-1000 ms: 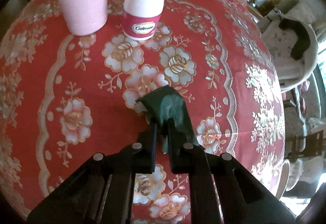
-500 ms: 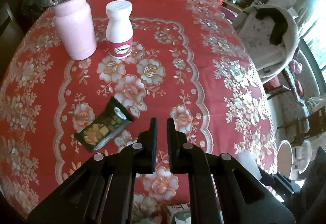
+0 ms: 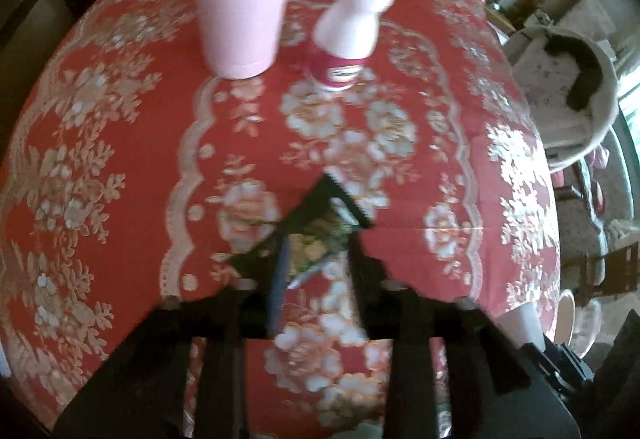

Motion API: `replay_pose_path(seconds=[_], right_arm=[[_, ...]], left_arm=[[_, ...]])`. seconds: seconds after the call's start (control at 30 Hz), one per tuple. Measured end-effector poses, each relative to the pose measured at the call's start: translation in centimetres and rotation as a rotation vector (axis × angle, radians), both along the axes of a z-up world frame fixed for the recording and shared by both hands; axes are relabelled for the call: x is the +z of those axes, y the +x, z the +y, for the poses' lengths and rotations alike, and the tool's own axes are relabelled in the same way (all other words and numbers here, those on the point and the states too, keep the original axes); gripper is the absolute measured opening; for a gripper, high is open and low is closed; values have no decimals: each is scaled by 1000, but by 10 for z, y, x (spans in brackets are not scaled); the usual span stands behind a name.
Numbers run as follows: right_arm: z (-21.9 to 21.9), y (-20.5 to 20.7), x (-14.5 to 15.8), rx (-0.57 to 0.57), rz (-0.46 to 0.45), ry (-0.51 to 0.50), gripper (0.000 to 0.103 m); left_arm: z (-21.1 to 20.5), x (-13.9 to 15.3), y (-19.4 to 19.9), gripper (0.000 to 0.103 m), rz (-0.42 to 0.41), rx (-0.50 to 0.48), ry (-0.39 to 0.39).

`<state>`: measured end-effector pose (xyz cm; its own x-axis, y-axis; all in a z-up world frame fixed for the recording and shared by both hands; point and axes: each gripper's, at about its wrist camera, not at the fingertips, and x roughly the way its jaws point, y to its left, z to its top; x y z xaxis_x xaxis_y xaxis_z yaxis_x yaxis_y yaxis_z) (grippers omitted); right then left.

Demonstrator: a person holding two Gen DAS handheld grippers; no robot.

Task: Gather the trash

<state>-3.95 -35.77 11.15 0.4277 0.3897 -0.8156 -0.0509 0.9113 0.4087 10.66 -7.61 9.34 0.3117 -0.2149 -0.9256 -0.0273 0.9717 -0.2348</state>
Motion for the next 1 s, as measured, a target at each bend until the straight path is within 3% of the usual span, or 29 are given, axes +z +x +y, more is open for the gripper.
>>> replay_pose_path(seconds=[0.07,0.13,0.37,0.63,0.67,0.7,0.77,1.0], right_arm=[[1,3,-2,2,6,5,36],[4,6,-4,4,11,6,36],[12,11,-8,19,27,0,36],[11,13,-11,11,38,-2,36],[11,13,-11,11,38,-4,36],[11,13,-11,10,37,-6,36],[11,13,-11,10,34,-5,36],[14,13,-1,0,-10,-17,36]], left_arm=[[7,-5,-1,51,-7,14,-6],[6,-10,0,51,-15,-10,11],[-19,-33,0,54,-25,-209,100],[-22,-42,5,53,-63,-217,183],[-20,-41,6,46,-63,-204,182],[-19,-40,6,27,-66,-189,188],[-16,-36,5,19,-61,-170,182],[-22,0,-16,15,-134,-175,206]])
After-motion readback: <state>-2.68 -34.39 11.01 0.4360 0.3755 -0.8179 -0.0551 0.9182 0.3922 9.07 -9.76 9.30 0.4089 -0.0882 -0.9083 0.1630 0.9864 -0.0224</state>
